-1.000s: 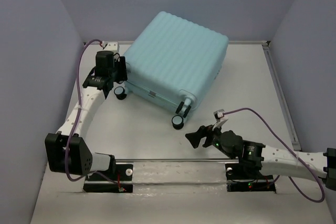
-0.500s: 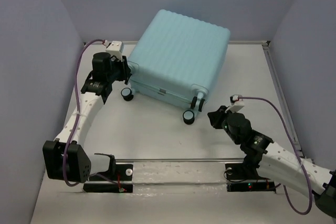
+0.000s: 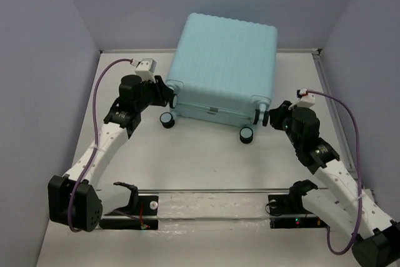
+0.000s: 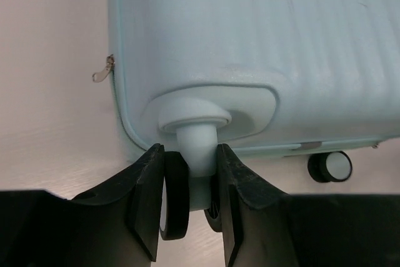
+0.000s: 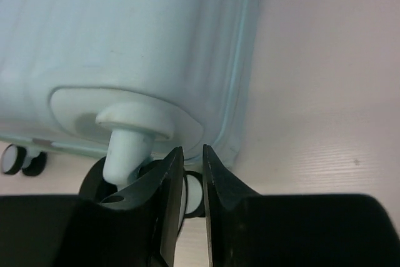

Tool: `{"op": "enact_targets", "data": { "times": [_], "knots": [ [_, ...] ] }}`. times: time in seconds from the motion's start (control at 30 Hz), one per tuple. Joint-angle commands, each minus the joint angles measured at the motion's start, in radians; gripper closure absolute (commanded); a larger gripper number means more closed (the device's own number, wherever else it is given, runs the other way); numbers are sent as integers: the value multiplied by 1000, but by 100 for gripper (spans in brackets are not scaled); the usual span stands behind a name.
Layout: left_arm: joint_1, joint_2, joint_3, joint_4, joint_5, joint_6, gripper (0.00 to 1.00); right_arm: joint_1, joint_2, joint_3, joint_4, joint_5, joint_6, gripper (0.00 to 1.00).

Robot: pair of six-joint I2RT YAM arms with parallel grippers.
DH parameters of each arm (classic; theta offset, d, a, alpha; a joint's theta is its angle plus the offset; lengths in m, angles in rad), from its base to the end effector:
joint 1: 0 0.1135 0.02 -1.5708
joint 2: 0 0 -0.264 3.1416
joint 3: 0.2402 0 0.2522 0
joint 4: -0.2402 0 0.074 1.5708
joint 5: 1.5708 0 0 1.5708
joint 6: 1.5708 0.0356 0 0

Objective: Pack the luggage

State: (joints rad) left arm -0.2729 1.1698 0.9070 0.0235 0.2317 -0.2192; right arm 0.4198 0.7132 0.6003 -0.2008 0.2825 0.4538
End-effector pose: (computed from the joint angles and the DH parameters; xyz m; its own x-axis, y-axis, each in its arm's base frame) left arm 0.2623 -0.0819 0.3251 -0.3265 -0.1284 -0.9364 0.4161 0.8700 -0.2644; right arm 0.1624 0.0616 0.2849 -0.3187 0.3188 -0.8926 -0.0106 0.9405 0.3397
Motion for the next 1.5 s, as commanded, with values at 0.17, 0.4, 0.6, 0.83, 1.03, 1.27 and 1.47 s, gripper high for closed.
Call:
{"op": "enact_targets", "data": {
  "times": [0.17, 0.4, 0.6, 0.83, 1.03, 1.27, 1.47],
  "knots": [
    [-117, -91, -157, -31, 265, -196, 94, -167, 140, 165, -5, -249, -75, 54],
    [-121, -180, -125, -115, 206, -186, 8, -187, 141, 193, -20, -259, -78, 43],
    [-121, -209, -112, -201, 81, -137, 1, -187, 111, 171, -37, -342, -87, 40],
    [-121, -236, -154, -163, 87, -157, 1, -187, 83, 138, -37, -405, -96, 36],
    [-121, -193, -109, -146, -4, -152, 1, -187, 72, 115, -38, -437, -107, 35],
    [-121, -239, -40, -330, -357, -37, 1, -187, 54, 99, -42, -480, -98, 34],
    [-121, -205, 6, -303, -353, 29, 1, -187, 43, 87, -15, -520, -81, 32]
  ]
}}
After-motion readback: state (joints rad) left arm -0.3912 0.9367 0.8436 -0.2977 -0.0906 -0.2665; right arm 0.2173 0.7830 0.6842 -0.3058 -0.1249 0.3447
